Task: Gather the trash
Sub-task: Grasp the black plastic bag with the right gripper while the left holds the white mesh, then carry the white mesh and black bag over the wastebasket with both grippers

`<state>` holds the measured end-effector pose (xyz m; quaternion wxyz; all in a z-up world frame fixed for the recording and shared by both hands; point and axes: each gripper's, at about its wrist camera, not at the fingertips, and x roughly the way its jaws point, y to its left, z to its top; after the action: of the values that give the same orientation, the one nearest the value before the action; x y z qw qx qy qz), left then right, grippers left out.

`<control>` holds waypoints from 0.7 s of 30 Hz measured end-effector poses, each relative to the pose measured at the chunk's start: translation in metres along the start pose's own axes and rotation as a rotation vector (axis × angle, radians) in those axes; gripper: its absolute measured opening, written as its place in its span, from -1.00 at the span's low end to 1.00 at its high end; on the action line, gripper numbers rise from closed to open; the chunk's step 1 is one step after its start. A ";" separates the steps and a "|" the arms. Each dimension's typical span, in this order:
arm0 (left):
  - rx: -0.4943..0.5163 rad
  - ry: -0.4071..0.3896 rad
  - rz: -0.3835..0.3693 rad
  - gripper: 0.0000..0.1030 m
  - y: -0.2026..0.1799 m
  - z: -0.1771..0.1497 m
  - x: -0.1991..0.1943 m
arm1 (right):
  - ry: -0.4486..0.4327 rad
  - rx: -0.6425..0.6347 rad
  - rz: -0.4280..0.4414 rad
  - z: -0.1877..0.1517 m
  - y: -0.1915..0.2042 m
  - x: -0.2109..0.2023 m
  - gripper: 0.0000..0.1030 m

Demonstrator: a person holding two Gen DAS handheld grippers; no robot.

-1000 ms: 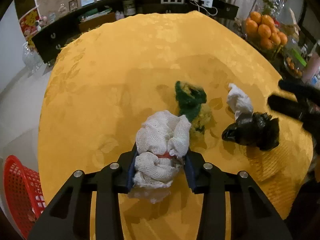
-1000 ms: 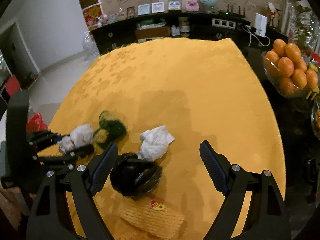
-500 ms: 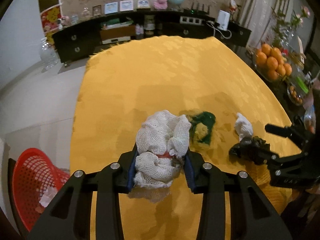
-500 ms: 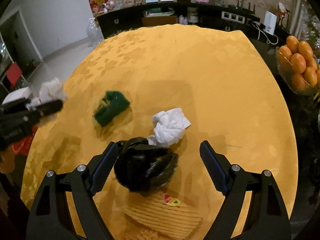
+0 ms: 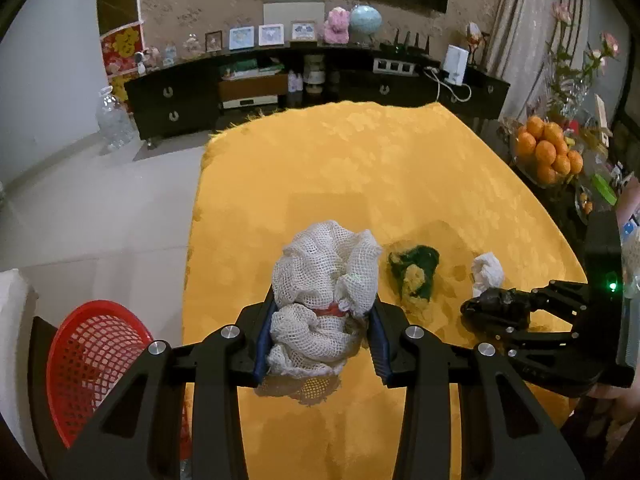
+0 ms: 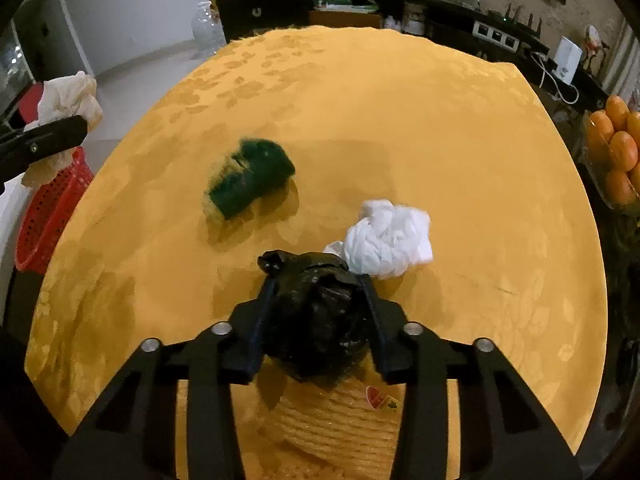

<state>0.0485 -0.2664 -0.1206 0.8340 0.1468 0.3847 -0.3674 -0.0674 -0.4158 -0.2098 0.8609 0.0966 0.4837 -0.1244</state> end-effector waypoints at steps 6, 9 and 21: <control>-0.011 -0.046 0.014 -0.28 0.006 0.004 -0.018 | -0.103 0.054 0.060 0.010 -0.011 -0.036 -0.31; -0.016 -0.072 0.017 -0.28 0.008 0.007 -0.028 | -0.156 0.094 0.075 0.016 -0.019 -0.058 -0.31; -0.030 -0.167 0.054 -0.28 0.019 0.016 -0.065 | -0.287 0.118 0.049 0.035 -0.027 -0.120 -0.31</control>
<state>0.0427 -0.2290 -0.0625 0.8750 0.1134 0.3150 -0.3499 -0.1071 -0.4369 -0.0905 0.9168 0.1401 0.3451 -0.1443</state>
